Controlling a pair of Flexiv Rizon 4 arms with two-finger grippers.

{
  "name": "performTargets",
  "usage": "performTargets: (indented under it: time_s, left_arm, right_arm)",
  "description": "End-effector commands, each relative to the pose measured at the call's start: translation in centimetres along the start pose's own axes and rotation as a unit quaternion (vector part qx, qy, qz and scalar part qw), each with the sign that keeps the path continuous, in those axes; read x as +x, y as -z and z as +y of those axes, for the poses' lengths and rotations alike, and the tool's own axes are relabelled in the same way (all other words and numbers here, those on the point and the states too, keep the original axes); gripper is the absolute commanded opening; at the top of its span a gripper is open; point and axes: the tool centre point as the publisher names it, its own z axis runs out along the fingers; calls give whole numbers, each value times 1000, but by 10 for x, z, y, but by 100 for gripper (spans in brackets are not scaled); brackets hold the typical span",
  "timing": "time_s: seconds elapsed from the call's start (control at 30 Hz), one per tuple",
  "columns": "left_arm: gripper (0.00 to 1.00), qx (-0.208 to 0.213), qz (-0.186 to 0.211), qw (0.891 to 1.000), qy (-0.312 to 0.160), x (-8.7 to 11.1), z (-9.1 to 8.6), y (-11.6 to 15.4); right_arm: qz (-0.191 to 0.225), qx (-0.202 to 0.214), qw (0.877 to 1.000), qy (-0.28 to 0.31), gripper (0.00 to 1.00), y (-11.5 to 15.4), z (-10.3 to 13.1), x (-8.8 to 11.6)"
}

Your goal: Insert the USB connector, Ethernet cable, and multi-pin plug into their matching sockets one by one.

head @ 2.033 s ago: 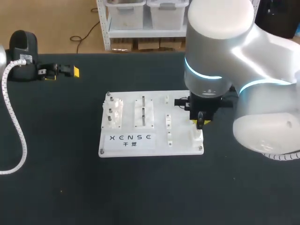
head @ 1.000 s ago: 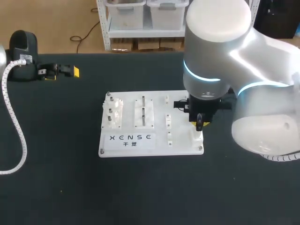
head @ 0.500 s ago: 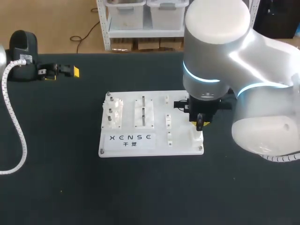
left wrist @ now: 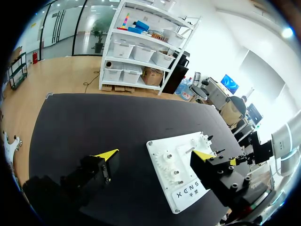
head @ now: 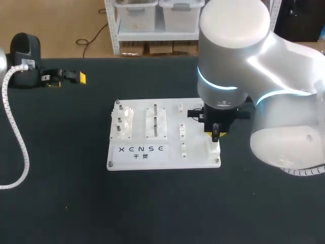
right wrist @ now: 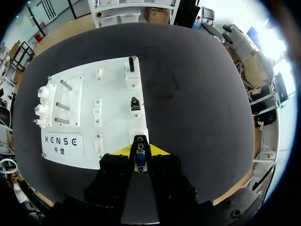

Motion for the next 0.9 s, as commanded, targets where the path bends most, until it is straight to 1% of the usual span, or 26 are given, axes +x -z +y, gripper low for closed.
performTargets:
  time_s: [0.03, 0.43, 0.7, 0.9]
  left_arm:
    - [100, 0, 0, 1000, 0, 0, 0, 0]
    - [100, 0, 0, 1000, 0, 0, 0, 0]
    - [100, 0, 0, 1000, 0, 0, 0, 0]
    - [100, 0, 0, 1000, 0, 0, 0, 0]
  right_arm:
    - [-3, 2, 1000, 0, 0, -4, 1, 1]
    - [0, 5, 1000, -4, 0, -11, -3, 6]
    - [3, -6, 1000, -9, 0, -16, 1, 7]
    - [10, -8, 1000, -15, 0, -24, -1, 7]
